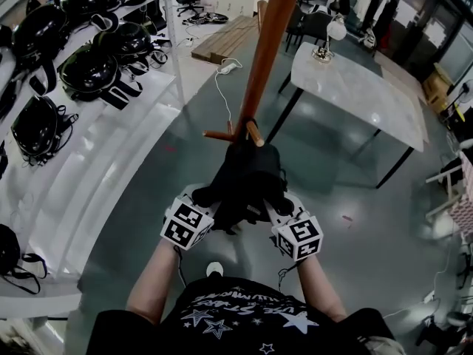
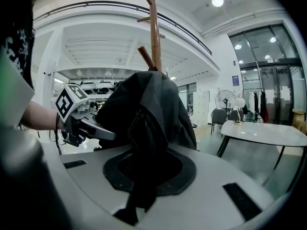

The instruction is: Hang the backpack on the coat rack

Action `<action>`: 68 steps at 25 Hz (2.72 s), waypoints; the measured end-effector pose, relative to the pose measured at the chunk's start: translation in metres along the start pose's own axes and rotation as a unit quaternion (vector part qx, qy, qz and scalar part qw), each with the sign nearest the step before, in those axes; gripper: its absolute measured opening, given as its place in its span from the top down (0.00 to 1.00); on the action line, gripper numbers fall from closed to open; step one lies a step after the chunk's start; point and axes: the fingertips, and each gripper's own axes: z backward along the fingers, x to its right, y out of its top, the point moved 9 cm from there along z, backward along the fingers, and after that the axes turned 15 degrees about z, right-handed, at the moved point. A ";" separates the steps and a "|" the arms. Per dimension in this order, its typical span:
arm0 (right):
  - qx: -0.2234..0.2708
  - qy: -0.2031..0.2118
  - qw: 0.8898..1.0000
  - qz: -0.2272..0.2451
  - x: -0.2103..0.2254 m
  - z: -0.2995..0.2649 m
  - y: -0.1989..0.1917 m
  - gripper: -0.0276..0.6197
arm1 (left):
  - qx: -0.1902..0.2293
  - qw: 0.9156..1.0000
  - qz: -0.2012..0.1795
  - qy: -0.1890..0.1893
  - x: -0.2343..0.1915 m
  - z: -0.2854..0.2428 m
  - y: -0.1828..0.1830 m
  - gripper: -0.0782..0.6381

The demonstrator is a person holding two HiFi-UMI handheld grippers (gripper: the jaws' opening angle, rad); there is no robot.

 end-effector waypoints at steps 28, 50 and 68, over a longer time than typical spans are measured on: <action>-0.009 -0.021 0.999 -0.045 -0.002 -0.023 -0.016 0.52 | 0.014 0.999 -0.023 0.040 -0.014 -0.020 -0.006 0.40; 0.010 0.001 0.999 -0.048 0.006 0.063 -0.026 0.49 | 0.045 0.990 0.030 0.134 0.050 0.043 -0.019 0.37; 0.060 0.056 0.993 -0.091 -0.022 0.176 -0.062 0.94 | 0.077 0.971 0.123 0.188 0.186 0.120 -0.114 0.40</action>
